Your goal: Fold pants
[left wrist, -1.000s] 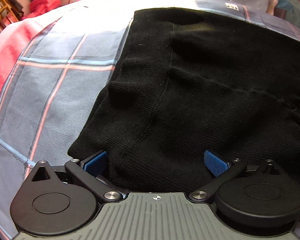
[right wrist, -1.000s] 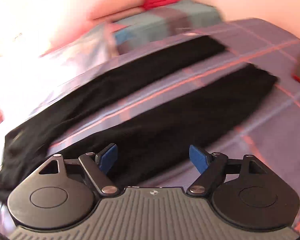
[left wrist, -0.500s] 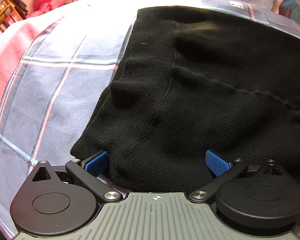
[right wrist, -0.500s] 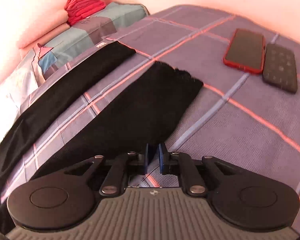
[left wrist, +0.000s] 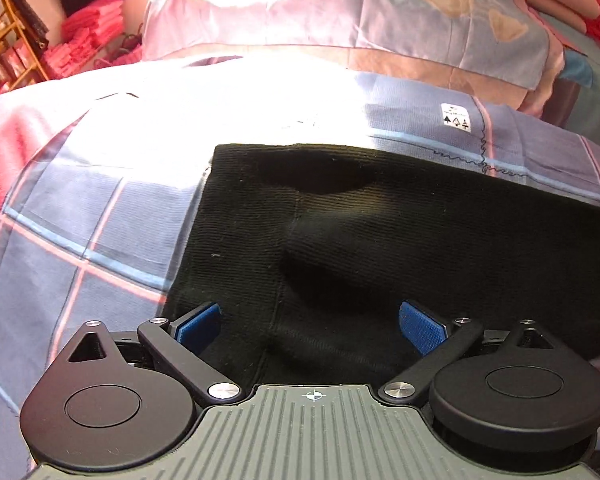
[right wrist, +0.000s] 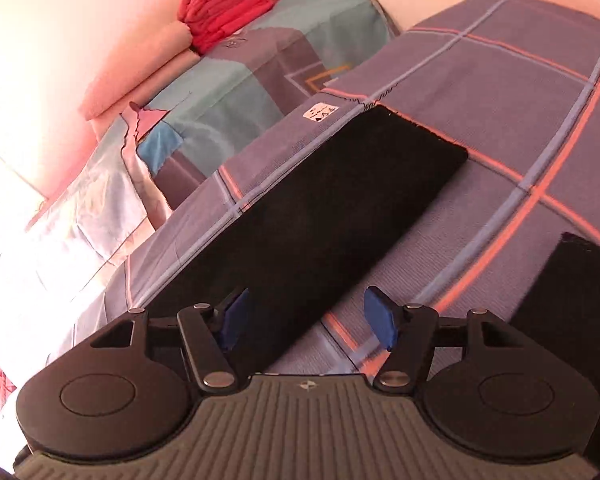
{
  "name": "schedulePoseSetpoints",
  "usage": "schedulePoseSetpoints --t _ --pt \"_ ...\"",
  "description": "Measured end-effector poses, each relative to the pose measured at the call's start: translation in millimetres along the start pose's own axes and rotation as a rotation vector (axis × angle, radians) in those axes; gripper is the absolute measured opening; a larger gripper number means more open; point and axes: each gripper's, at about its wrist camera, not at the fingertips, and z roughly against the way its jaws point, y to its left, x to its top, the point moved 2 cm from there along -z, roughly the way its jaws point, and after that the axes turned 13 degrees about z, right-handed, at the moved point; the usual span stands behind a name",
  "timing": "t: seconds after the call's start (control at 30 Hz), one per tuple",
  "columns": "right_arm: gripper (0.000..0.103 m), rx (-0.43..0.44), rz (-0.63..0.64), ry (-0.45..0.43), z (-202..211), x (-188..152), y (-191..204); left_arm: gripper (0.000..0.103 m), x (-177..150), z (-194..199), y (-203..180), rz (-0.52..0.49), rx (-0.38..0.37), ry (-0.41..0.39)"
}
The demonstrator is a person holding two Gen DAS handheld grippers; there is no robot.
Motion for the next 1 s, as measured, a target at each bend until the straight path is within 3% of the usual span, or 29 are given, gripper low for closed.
schedulePoseSetpoints --t 0.03,0.07,0.1,0.2,0.27,0.33,0.4,0.43,0.47,0.5,0.53,0.57,0.6,0.67,0.7,0.73,0.8,0.83,1.0 --pt "0.061 -0.004 0.018 -0.025 -5.3 3.4 0.9 0.103 1.4 -8.6 -2.6 0.008 0.006 0.006" --pt "0.031 -0.041 0.039 -0.013 -11.0 6.6 0.8 0.103 2.2 -18.6 -4.4 0.013 0.018 0.014" --pt "0.011 -0.048 0.063 -0.014 -13.8 11.0 -1.6 0.103 2.6 -26.4 -5.0 0.015 0.035 0.024" --pt "0.011 -0.067 0.022 -0.068 -7.9 20.7 -21.4 0.103 3.6 -35.1 0.5 0.048 0.028 0.013" --pt "0.013 -0.052 -0.05 -0.052 -11.5 20.3 -31.6 0.103 2.9 -36.6 -1.1 0.025 0.03 0.006" --pt "0.033 -0.154 0.031 -0.074 0.6 23.2 -13.5 0.103 3.6 -34.5 -3.6 0.011 0.039 0.007" --pt "0.048 -0.279 0.152 -0.197 21.0 17.2 15.6 0.103 4.9 -36.2 -3.1 0.019 0.041 0.013" --pt "0.053 -0.249 0.234 -0.221 23.9 11.7 34.0 0.103 4.5 -34.7 -3.2 0.021 0.044 0.012" --pt "0.067 -0.172 0.313 -0.204 20.4 6.5 51.5 0.103 4.1 -34.8 -4.0 0.019 0.047 0.009" --pt "0.07 -0.08 0.399 -0.16 12.3 -0.8 71.4 0.103 4.1 -34.9 -4.5 0.015 0.05 0.004" --pt "0.071 0.009 0.477 -0.08 -1.4 -8.3 88.9 0.103 2.7 -32.6 -4.0 0.012 0.051 0.001" --pt "0.072 0.078 0.551 0.053 -21.2 -15.8 103.2 0.103 -0.4 -30.0 -6.0 0.01 0.053 0.002" --pt "0.068 0.068 0.602 0.147 -38.4 -22.4 111.1 0.103 -0.1 -29.1 -6.6 0.01 0.053 0.006" --pt "0.057 -0.11 0.658 0.053 -42.6 -17.3 120.5 0.103 1.2 -23.8 -2.2 0.013 0.065 0.02" --pt "0.053 -0.211 0.615 0.022 -39.7 -10.1 121.9 0.103 1.3 -18.0 1.6 0.012 0.081 0.017" --pt "0.053 -0.245 0.573 -0.013 -34.1 -5.0 125.4 0.103 0.5 -14.0 4.4 0.005 0.103 0.011" --pt "0.054 -0.11 0.569 -0.048 -22.5 -6.0 145.9 0.103 -2.8 -3.4 14.3 -0.02 0.164 -0.003" --pt "0.054 -0.026 0.626 -0.042 -18.0 -14.6 167.0 0.103 -7.2 3.8 23.2 -0.022 0.195 -0.008" --pt "0.065 0.433 0.975 0.067 -1.9 -90.4 307.4 0.103 -42.1 22.1 63.8 0.05 0.176 0.015"
